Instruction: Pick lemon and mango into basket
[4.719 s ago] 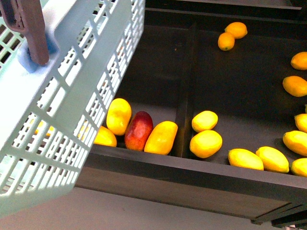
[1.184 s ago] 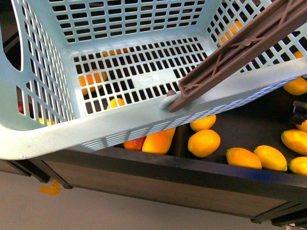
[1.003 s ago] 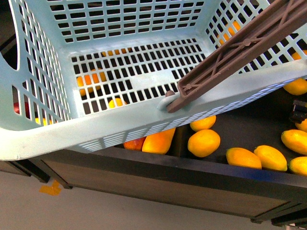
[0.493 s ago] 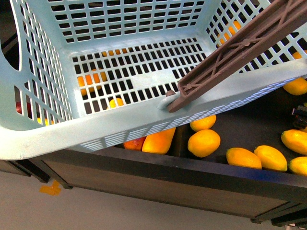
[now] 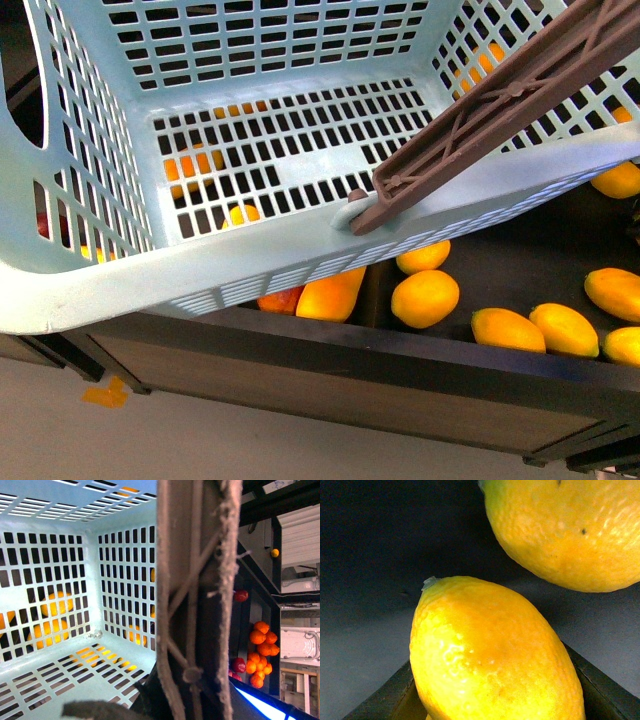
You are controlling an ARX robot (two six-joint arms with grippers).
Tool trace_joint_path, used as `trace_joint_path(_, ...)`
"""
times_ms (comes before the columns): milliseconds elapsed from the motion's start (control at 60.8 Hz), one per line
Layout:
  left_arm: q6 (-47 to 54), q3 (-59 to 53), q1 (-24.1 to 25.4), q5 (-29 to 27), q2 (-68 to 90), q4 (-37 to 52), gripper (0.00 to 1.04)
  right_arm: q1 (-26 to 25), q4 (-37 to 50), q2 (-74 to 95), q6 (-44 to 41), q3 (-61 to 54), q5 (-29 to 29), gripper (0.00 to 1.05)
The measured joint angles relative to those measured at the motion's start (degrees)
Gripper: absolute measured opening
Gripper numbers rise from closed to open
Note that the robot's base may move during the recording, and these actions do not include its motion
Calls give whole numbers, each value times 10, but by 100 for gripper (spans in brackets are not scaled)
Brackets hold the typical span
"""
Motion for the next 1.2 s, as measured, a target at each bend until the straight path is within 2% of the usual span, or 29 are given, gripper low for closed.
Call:
trace_joint_path(247, 0, 0, 0, 0, 0, 0, 5, 4, 67, -196, 7, -162, -54, 62)
trace_joint_path(477, 0, 0, 0, 0, 0, 0, 5, 38, 60, -398, 37, -252, -79, 61)
trace_joint_path(707, 0, 0, 0, 0, 0, 0, 5, 123, 36, -523, 67, -245, -47, 61)
trace_joint_path(970, 0, 0, 0, 0, 0, 0, 5, 274, 22, -536, 71, -233, 34, 61)
trace_joint_path(1151, 0, 0, 0, 0, 0, 0, 5, 340, 14, -534, 86, -233, 65, 61)
trace_joint_path(1200, 0, 0, 0, 0, 0, 0, 5, 348, 11, -532, 90, -234, 75, 71)
